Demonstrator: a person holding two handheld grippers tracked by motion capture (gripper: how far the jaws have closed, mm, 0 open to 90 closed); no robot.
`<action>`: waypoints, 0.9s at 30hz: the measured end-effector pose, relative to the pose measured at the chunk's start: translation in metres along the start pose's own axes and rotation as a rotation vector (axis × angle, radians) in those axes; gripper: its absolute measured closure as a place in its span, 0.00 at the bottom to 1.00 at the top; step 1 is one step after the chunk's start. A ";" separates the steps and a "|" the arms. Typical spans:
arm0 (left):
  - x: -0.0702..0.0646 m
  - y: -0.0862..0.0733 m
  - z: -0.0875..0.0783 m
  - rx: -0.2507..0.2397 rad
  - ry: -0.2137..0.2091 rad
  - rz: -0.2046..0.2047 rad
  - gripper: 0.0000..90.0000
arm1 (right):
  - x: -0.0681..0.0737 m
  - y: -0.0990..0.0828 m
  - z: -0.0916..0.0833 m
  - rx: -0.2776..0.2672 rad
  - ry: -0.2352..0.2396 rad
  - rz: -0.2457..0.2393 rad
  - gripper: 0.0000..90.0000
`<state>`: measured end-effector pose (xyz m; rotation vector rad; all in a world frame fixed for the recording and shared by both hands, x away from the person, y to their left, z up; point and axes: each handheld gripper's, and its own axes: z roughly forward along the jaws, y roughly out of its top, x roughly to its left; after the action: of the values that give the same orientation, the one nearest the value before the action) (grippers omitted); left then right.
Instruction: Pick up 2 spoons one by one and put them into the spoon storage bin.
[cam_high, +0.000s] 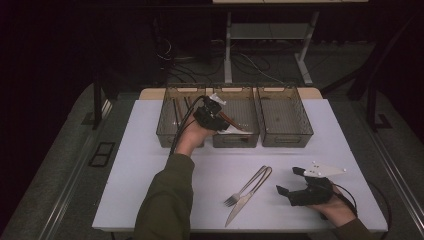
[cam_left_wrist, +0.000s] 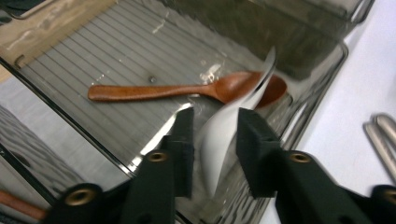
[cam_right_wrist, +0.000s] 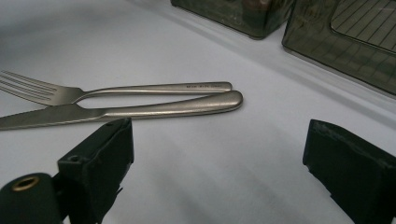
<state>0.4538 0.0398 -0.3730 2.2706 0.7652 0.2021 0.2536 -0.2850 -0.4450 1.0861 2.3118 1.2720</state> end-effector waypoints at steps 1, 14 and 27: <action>0.000 0.000 -0.001 -0.005 0.004 0.010 0.68 | 0.000 0.000 0.000 0.001 0.000 0.001 0.10; -0.007 0.001 -0.015 -0.095 -0.045 -0.011 0.47 | 0.000 0.000 0.000 0.006 0.000 -0.004 0.10; -0.028 -0.017 -0.037 -0.098 -0.065 0.060 0.31 | -0.002 -0.001 0.001 0.012 -0.001 -0.002 0.10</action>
<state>0.4100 0.0551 -0.3556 2.1974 0.6410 0.1892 0.2552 -0.2855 -0.4465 1.0872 2.3216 1.2582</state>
